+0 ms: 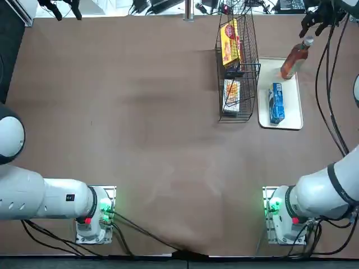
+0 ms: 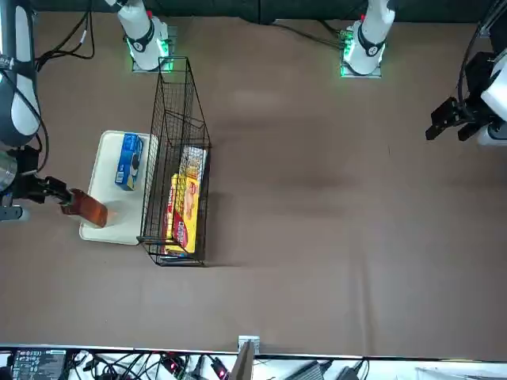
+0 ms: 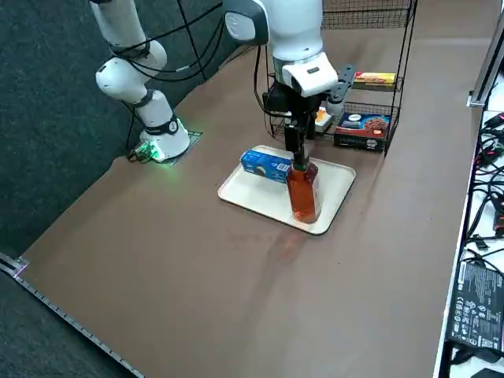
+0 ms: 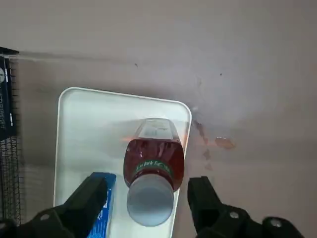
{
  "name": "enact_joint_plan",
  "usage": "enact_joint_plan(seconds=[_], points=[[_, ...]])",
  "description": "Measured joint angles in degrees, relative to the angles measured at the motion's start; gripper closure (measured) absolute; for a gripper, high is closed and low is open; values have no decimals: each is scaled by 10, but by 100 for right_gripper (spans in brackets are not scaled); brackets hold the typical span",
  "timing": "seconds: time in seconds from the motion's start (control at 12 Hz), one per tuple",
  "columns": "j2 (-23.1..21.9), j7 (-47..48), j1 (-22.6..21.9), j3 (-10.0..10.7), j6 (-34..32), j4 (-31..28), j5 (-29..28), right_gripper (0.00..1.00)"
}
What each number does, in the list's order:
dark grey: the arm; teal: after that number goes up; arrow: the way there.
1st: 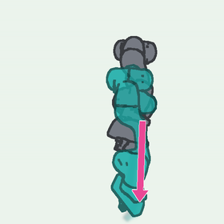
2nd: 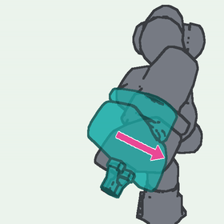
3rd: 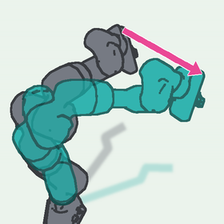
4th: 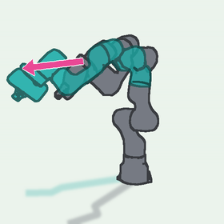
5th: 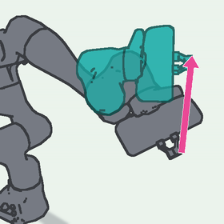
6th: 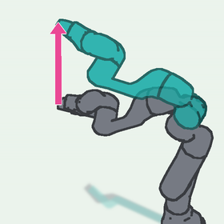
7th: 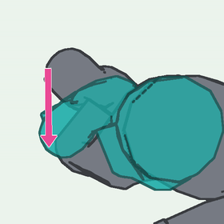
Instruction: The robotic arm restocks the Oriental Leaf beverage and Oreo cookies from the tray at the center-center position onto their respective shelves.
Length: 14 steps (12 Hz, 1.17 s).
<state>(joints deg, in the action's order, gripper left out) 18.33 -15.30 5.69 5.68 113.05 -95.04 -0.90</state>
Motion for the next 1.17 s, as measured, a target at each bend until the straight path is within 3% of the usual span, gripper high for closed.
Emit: enact_joint_plan(seconds=[0.67,1.17], points=[[1,0,0,0,42,-43,0,0],[5,16,0,0,49,-48,-1,6]])
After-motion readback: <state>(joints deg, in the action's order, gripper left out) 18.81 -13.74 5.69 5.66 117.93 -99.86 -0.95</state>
